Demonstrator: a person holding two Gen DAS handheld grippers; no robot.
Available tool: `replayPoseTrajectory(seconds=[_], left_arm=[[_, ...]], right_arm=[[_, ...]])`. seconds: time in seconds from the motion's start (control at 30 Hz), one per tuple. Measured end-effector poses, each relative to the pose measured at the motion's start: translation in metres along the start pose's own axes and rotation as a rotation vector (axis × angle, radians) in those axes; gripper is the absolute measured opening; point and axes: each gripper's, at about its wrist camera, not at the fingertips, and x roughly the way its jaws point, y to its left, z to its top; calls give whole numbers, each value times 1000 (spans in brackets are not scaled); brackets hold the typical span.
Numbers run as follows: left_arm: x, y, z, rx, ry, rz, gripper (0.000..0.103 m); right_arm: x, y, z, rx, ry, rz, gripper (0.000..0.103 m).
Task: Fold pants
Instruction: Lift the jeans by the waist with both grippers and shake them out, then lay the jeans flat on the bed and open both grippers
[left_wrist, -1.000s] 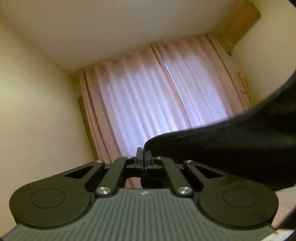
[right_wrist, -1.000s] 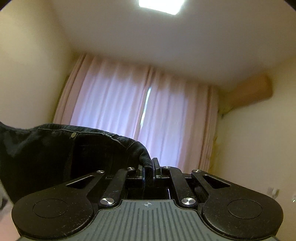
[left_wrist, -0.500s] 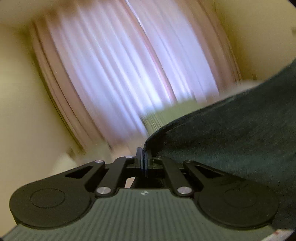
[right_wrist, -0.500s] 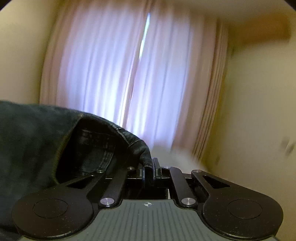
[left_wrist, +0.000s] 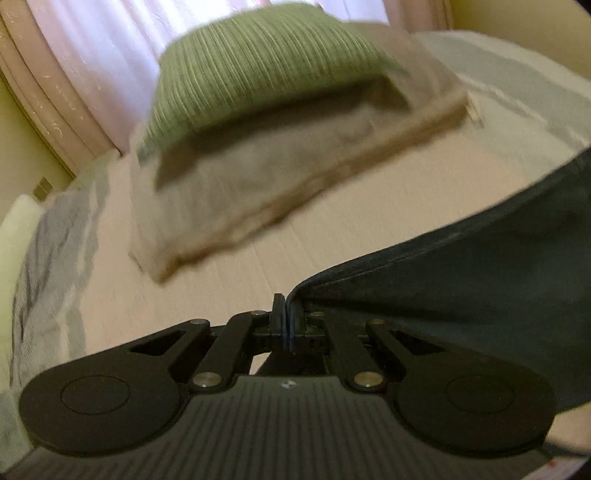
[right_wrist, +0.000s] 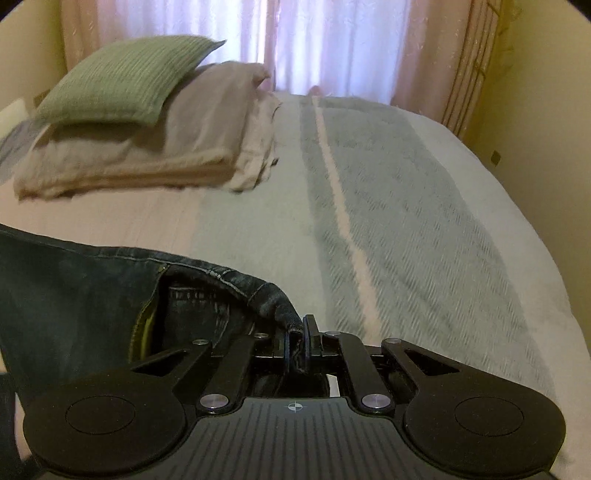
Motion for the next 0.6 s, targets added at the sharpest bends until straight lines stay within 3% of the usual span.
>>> replayPoseTrajectory(seconds=[0.13, 0.23, 0.3, 0.33, 0.4, 0.6], left_arm=[[30, 5, 68, 46, -10, -12, 1], [89, -2, 94, 25, 80, -16, 13], [121, -4, 93, -29, 143, -6, 18], [126, -6, 89, -40, 150, 5, 18], [116, -9, 76, -41, 131, 15, 18], [65, -10, 8, -53, 151, -38, 20]], right_arm=[[34, -36, 55, 34, -10, -37, 3], [104, -67, 70, 114, 116, 20, 11], [134, -79, 70, 151, 111, -39, 47], [136, -82, 67, 159, 89, -79, 48], [129, -86, 55, 217, 45, -65, 49], [91, -49, -12, 123, 99, -68, 49]])
